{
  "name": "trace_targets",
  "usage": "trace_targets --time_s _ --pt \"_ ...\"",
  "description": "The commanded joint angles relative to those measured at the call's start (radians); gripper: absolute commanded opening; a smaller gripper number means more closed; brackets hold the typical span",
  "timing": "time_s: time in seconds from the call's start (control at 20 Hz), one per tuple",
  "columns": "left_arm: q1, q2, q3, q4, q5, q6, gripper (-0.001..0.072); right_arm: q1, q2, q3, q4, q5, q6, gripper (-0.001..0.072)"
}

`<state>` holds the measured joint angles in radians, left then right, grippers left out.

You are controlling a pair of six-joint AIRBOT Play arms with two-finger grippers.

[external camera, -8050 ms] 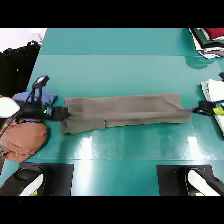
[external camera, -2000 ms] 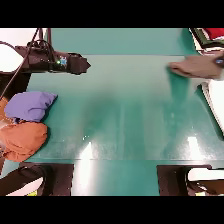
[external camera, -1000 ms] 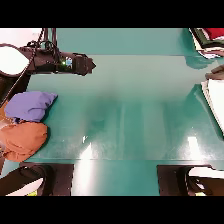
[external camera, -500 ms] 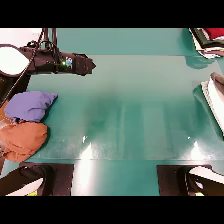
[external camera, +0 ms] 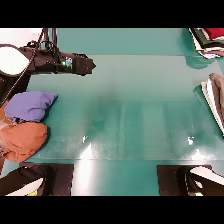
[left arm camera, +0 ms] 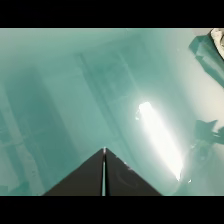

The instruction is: Fold the shirts.

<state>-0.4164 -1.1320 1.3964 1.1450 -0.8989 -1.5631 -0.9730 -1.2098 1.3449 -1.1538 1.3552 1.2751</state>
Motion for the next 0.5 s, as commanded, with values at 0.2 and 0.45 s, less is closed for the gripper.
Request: trace_targets --time_s 0.2,0.45 --pt "-0.001 0.000 0.000 0.006 -0.034 -0.001 0.0028 0.432 0.087 -0.005 0.237 -0.058 -0.001 0.0499" --pt "-0.001 0.000 0.000 0.000 -0.037 -0.001 0.0028 0.758 0.088 -0.005 0.235 -0.075 -0.016 0.0049"
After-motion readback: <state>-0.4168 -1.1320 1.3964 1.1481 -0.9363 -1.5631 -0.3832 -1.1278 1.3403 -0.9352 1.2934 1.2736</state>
